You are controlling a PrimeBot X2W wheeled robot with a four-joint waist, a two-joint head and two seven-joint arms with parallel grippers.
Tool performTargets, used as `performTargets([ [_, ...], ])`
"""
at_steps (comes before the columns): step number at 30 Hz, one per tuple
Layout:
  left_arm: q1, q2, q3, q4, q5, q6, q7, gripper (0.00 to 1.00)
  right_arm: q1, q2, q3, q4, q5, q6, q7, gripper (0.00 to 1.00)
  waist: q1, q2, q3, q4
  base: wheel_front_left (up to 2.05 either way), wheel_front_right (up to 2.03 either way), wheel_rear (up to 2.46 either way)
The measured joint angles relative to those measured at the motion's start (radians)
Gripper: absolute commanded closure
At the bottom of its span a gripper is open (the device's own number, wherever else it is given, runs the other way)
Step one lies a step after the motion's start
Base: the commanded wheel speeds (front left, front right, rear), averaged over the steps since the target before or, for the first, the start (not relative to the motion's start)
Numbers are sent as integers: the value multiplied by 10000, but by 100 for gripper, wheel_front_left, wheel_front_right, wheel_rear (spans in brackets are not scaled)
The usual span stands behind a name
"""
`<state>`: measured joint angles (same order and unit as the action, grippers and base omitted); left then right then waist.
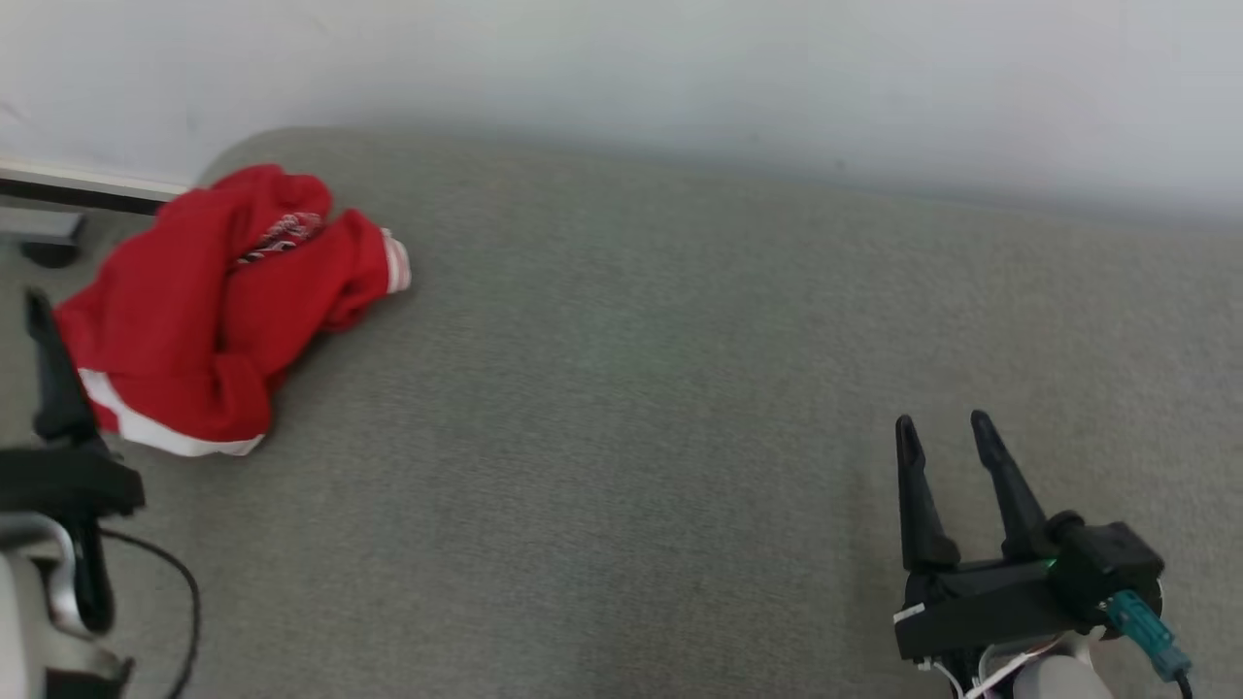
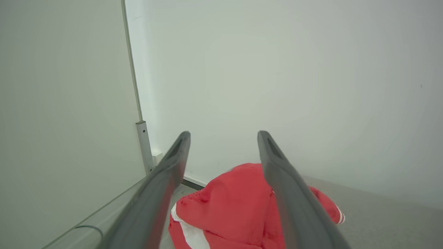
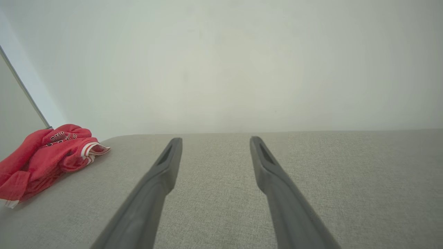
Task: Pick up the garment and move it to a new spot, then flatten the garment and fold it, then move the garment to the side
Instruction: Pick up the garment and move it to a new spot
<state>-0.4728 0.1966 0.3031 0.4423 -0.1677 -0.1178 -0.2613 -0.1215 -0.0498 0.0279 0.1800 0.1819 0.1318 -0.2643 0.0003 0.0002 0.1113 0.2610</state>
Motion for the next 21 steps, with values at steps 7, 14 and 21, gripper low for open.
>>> performTargets([
  [7, -1620, 1129, -31, 1139, -190, -67, 0, 0, -434, -6, -88, -184, 180, 0, -2, 0, 0, 0, 845, -976, 0, 0, 0],
  [14, -2809, 2157, -336, 2587, -800, -128, 307, 0, -686, -4, -94, -291, 267, 0, -2, 0, -1, 1, 1610, -1872, 0, 0, 0],
  [21, -3530, 2984, -1028, 3919, -1231, -136, 1187, 0, -872, -8, -203, -439, 230, 0, -2, 0, 0, 0, 2383, -2542, 0, 0, 0],
])
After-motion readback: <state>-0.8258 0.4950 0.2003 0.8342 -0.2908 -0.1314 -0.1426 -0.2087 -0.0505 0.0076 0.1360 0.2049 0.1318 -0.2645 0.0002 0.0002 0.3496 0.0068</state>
